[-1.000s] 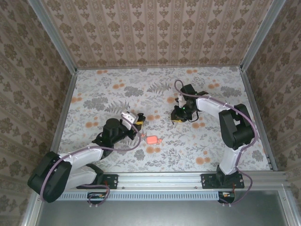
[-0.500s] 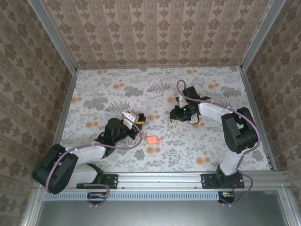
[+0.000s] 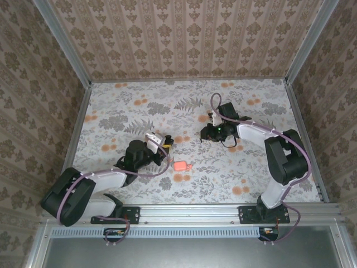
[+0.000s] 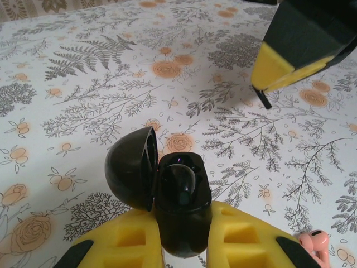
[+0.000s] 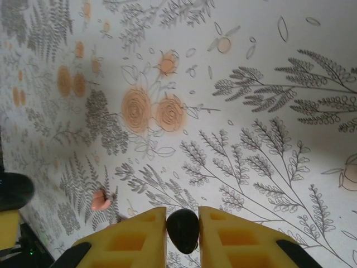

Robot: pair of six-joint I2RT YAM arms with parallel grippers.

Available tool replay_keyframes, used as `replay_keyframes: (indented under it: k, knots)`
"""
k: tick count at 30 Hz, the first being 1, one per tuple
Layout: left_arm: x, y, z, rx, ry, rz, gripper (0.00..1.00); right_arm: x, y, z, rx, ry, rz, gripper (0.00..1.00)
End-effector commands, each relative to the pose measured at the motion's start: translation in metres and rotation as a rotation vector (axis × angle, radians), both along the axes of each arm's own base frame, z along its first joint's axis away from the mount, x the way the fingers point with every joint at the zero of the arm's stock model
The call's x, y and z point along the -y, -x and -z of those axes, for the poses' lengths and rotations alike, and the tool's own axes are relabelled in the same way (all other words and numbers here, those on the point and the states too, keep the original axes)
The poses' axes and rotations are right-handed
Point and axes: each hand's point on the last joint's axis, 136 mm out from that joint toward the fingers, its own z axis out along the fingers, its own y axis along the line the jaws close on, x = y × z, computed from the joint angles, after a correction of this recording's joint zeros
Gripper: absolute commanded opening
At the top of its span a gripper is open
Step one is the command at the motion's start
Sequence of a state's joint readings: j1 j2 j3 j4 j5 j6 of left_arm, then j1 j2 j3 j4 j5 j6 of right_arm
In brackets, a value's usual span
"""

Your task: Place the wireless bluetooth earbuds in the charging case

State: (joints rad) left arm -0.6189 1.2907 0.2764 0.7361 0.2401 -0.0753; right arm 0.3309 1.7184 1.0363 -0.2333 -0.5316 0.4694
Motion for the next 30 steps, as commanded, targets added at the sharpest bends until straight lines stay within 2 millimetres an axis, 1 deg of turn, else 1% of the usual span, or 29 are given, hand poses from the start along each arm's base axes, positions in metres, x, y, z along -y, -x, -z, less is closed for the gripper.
replay_keyframes:
  k: [1, 5, 11, 25, 30]
  knots:
    - [0.008, -0.008, -0.016, 0.035, 0.061, 0.013, 0.07, -0.002, -0.004, -0.021, 0.072, -0.054, -0.009, 0.22]
    - [0.012, -0.01, -0.016, 0.034, 0.075, 0.021, 0.07, -0.004, -0.006, -0.029, 0.107, -0.081, -0.014, 0.21]
    - [0.015, -0.011, -0.017, 0.03, 0.09, 0.028, 0.07, -0.001, -0.007, -0.038, 0.156, -0.104, -0.002, 0.21]
    - [0.024, -0.013, -0.017, 0.034, 0.146, 0.059, 0.06, 0.0, -0.009, -0.061, 0.271, -0.205, 0.014, 0.21]
    - [0.027, -0.013, -0.018, 0.037, 0.177, 0.073, 0.07, 0.0, -0.008, -0.066, 0.295, -0.23, 0.017, 0.21]
